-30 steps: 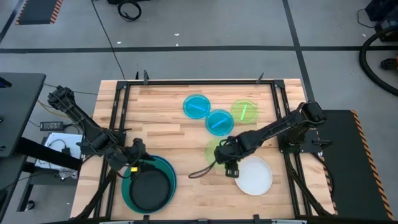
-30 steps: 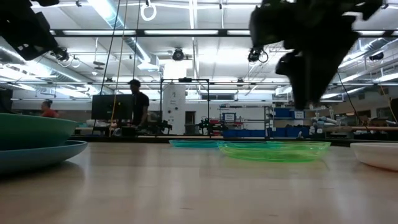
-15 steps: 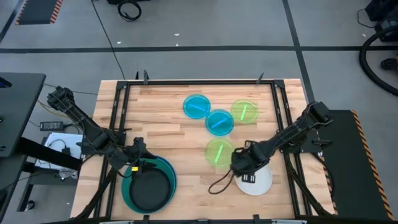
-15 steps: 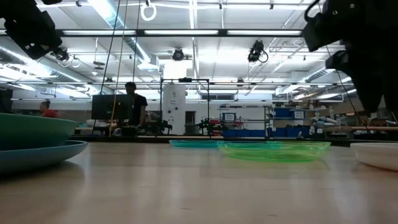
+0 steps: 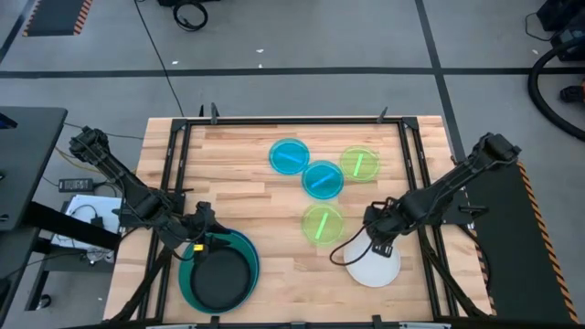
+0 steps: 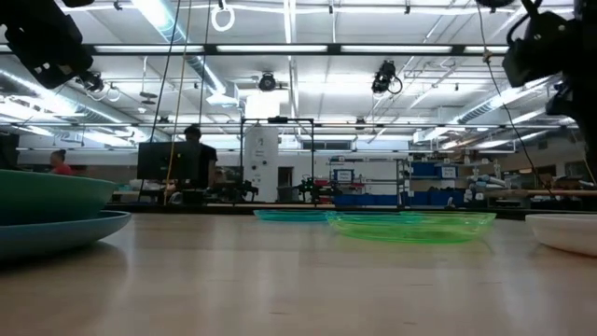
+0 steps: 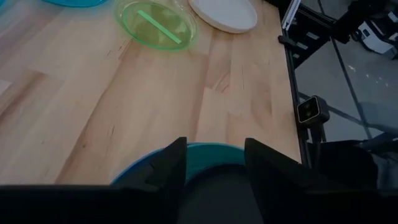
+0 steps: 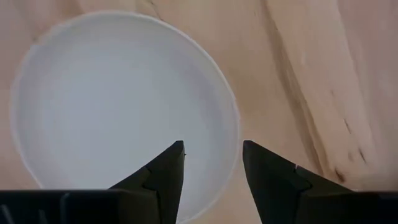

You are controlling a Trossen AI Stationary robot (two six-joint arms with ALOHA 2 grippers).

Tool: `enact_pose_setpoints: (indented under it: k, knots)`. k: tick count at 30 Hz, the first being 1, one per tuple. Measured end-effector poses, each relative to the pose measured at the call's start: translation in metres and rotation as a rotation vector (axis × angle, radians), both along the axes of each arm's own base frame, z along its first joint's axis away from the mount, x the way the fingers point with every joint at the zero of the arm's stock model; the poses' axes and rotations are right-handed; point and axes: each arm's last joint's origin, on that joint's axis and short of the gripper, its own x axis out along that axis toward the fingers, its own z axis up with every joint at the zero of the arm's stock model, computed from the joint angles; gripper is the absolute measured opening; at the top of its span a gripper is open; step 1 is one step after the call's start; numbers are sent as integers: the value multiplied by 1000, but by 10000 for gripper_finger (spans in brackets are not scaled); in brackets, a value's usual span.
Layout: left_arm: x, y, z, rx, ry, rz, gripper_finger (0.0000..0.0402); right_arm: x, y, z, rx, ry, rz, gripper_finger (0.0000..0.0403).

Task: Stack plastic plates
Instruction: Stack the white plate on top of the black plate

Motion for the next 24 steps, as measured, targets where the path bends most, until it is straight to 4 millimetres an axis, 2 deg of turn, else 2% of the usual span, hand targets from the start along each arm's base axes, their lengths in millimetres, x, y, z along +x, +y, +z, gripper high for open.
enact_pose_setpoints:
  k: [6,18,24]
  knots:
    - [0,0,0,0,0,0,169,-14,-7,-7,15,18,-29,174]
    - [0,0,0,0,-1,-1,169,-16,-8,-10,15,33,-9,173]
    - [0,0,0,-1,0,-1,169,-21,-13,-33,14,30,-16,165]
